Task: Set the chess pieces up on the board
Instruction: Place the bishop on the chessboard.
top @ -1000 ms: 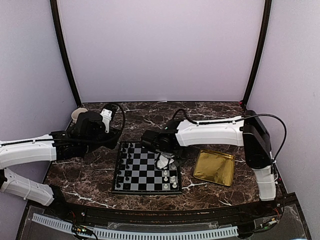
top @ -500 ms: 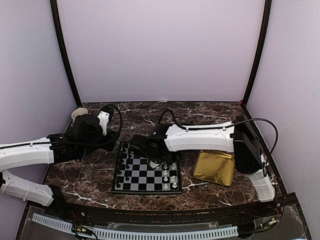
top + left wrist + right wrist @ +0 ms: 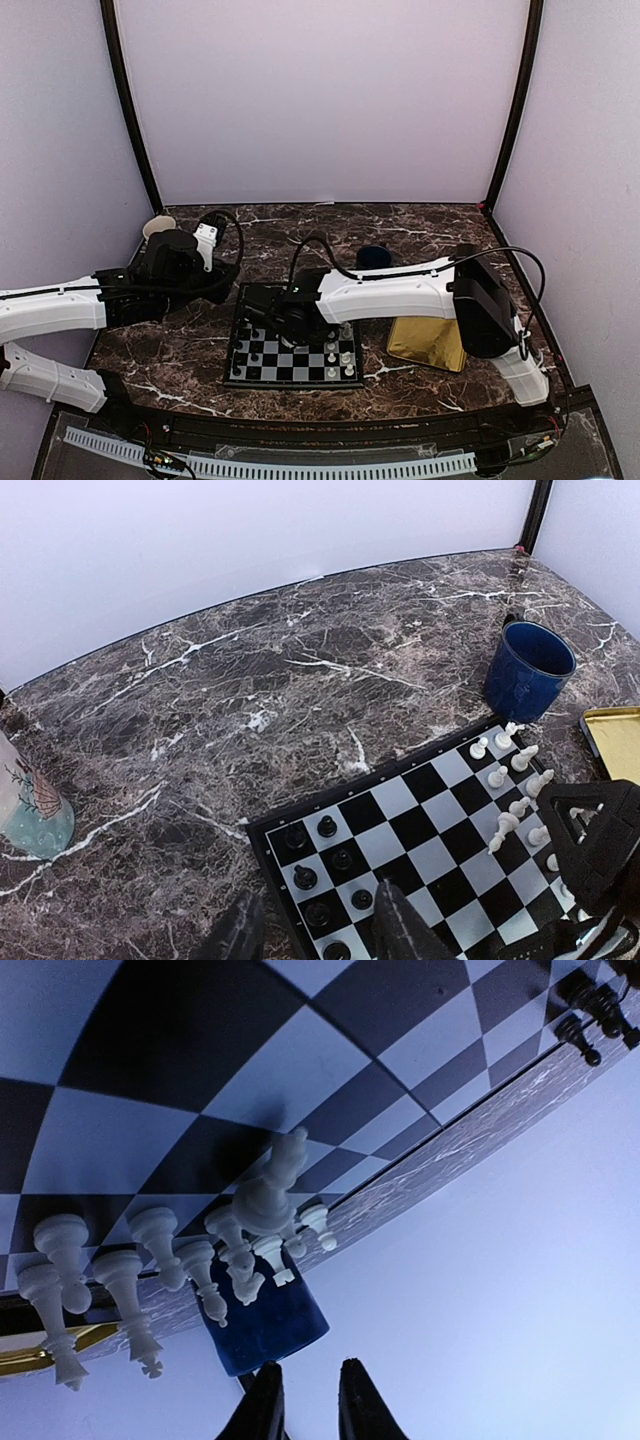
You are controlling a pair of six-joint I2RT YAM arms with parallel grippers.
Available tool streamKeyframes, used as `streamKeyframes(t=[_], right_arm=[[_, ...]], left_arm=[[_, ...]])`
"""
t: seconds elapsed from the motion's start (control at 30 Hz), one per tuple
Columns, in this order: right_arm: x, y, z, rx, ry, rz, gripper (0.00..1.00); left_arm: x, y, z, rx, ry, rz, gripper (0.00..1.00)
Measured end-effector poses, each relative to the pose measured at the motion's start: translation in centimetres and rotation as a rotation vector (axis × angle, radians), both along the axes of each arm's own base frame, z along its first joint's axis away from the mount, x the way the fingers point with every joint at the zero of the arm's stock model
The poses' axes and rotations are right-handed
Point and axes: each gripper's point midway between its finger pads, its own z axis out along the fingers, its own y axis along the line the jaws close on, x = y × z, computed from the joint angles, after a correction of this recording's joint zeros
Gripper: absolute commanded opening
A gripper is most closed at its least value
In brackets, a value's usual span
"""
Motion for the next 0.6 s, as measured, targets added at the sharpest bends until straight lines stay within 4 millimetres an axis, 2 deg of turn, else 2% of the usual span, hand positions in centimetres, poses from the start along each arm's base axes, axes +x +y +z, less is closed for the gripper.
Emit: streamKeyframes(t=[0.17,0.37,0.43,0.5,0.6], right_arm=[[-0.4,1.2,0.0,0.022,0.0,0.036,0.28],[-0.5,1.4,0.7,0.048,0.022,0.052,0.3],[-0.7,0.9,1.7,0.074,0.039,0.053,0.31],[-0.9,0.1,3.7,0.125,0.063,0.05,0.33],[-0.5,-2.0,7.6,0.241,0.098,0.019,0.33]], left_arm=[[0.0,0.0,-0.1,0.0,0.002,-0.003,0.4],[-0.3,-1.0,-0.5,-0.014,0.024,-0.052,0.4],[-0.4,-1.9,-1.2,-0.007,0.05,-0.093,0.4],[-0.4,-3.2,-2.0,0.004,0.086,-0.144,0.4],[-0.1,-5.4,-3.0,0.02,0.134,-0.219,0.4]])
